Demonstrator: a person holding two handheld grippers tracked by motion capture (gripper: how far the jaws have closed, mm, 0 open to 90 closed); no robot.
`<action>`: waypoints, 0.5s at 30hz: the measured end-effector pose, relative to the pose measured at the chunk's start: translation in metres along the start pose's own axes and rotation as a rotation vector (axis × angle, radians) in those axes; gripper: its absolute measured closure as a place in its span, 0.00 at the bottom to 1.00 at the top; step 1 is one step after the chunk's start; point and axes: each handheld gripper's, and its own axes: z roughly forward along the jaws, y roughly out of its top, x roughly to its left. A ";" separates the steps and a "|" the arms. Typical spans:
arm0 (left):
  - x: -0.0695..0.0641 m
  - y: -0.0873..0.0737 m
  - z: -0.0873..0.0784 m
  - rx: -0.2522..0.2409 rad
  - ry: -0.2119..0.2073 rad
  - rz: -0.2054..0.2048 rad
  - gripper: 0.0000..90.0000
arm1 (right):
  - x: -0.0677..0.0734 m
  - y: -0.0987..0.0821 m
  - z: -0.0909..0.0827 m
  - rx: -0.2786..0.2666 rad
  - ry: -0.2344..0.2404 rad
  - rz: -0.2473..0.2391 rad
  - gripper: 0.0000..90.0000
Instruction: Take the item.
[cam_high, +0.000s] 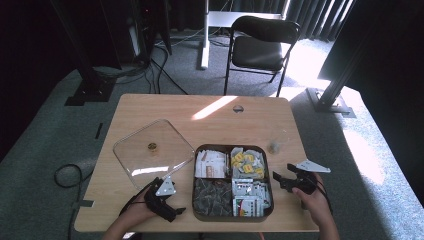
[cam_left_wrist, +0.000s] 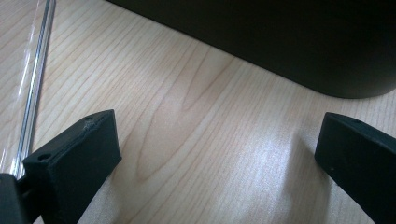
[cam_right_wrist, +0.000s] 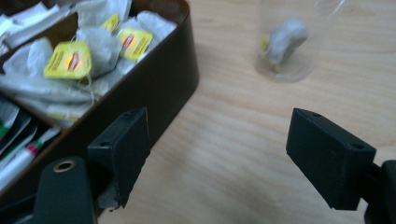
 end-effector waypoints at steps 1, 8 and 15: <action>0.000 0.000 0.000 0.000 0.000 0.000 0.00 | 0.000 -0.001 0.000 0.011 0.006 -0.004 0.22; 0.000 0.000 0.000 0.000 0.000 0.000 0.00 | 0.001 -0.011 0.001 0.042 0.022 -0.009 0.20; 0.000 0.000 0.000 0.000 0.000 0.000 0.00 | 0.005 -0.019 0.001 0.074 0.034 -0.040 0.20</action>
